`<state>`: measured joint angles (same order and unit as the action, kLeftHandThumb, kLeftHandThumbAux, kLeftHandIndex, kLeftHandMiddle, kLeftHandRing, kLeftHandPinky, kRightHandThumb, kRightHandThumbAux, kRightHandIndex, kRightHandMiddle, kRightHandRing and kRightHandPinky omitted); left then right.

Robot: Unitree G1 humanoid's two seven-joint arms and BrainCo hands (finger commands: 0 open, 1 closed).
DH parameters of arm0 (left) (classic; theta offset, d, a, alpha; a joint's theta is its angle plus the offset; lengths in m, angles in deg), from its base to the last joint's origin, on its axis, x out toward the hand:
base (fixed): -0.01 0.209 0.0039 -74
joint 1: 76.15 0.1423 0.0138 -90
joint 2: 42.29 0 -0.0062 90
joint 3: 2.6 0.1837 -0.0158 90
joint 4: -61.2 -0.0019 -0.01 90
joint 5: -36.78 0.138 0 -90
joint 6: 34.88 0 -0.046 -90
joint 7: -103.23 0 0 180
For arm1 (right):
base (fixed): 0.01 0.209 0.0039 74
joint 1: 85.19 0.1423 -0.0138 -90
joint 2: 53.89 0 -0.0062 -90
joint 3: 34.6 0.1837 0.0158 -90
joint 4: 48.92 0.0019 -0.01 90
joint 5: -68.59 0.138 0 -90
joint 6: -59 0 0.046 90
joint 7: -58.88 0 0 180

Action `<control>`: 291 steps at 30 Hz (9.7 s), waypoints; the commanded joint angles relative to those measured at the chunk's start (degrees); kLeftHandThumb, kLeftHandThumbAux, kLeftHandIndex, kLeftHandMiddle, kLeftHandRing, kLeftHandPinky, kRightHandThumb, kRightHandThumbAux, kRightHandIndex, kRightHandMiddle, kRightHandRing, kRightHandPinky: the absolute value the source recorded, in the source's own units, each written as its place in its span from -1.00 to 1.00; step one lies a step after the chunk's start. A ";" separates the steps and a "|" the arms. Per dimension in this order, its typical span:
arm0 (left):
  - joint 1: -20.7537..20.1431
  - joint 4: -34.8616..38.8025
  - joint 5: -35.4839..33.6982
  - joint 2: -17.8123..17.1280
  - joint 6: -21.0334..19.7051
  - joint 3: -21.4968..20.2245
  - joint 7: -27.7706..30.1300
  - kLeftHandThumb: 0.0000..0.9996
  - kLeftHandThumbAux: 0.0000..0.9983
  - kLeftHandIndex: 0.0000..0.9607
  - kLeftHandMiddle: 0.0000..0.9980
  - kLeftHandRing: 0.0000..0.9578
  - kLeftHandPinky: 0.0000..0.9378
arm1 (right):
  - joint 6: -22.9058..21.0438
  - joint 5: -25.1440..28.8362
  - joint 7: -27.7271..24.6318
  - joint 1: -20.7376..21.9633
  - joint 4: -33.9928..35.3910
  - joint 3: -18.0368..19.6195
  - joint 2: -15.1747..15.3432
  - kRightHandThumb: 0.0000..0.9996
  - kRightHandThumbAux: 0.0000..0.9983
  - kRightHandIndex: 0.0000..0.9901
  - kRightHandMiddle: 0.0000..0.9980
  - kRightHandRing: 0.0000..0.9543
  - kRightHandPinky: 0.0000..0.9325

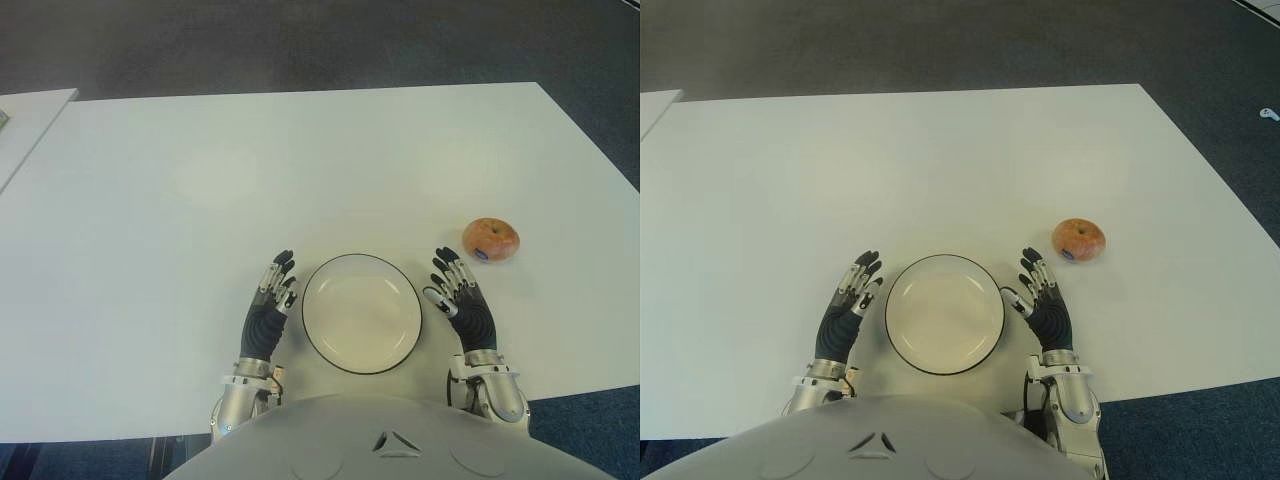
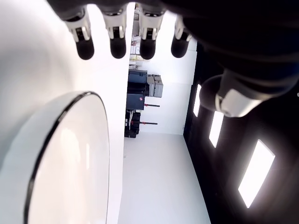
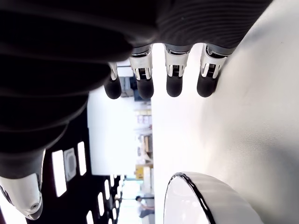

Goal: Put the apples into the plate.

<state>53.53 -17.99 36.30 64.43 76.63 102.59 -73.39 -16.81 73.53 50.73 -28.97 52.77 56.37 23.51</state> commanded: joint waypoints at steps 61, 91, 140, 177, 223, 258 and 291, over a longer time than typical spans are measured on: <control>-2.46 -4.28 -3.24 -2.20 -0.16 -0.85 2.62 -1.00 -0.15 -1.00 -1.00 -1.00 -1.00 | 7.69 -57.66 6.62 32.05 -2.60 6.52 40.63 -0.53 -0.58 -1.00 -1.00 -1.00 -1.00; -2.07 -5.07 -3.81 -2.82 0.53 -2.06 3.40 -1.00 -0.18 -1.00 -1.00 -1.00 -1.00 | 7.50 -53.38 6.67 31.65 -19.83 3.24 51.18 -0.44 -0.74 -1.00 -1.00 -1.00 -1.00; -1.84 -2.75 -4.64 -3.37 -1.89 -2.28 4.19 -1.00 -0.18 -1.00 -1.00 -1.00 -1.00 | 3.99 -51.01 7.90 37.36 -32.17 -8.14 45.81 -0.42 -0.62 -1.00 -1.00 -1.00 -1.00; -3.05 -7.35 -1.49 -1.94 3.35 -5.64 1.72 -1.00 -0.18 -1.00 -1.00 -1.00 -1.00 | 5.49 -49.92 21.66 51.96 -63.44 -21.51 37.72 -0.40 -0.51 -1.00 -1.00 -1.00 -1.00; -7.10 -16.34 -0.60 1.38 15.58 -5.74 1.14 -1.00 -0.06 -1.00 -1.00 -1.00 -1.00 | 12.54 -47.62 45.17 57.94 -81.23 -28.23 37.88 0.45 0.42 -0.11 0.73 0.75 0.80; -7.20 -17.40 0.32 2.12 16.45 -5.92 -1.03 -1.00 -0.04 -1.00 -1.00 -1.00 -1.00 | 12.56 -47.26 44.06 59.39 -80.78 -28.23 39.40 0.45 0.42 -0.11 0.73 0.67 -0.08; -8.53 -18.04 1.47 1.41 16.82 -7.05 -1.24 -1.00 -0.05 -1.00 -1.00 -1.00 -1.00 | 11.61 -41.02 37.88 47.19 -40.88 -14.37 41.23 0.48 0.42 -0.11 0.75 0.81 0.83</control>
<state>45.13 -35.07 36.94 65.90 93.37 96.09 -73.88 -4.62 31.22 90.88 20.35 7.38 40.33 64.65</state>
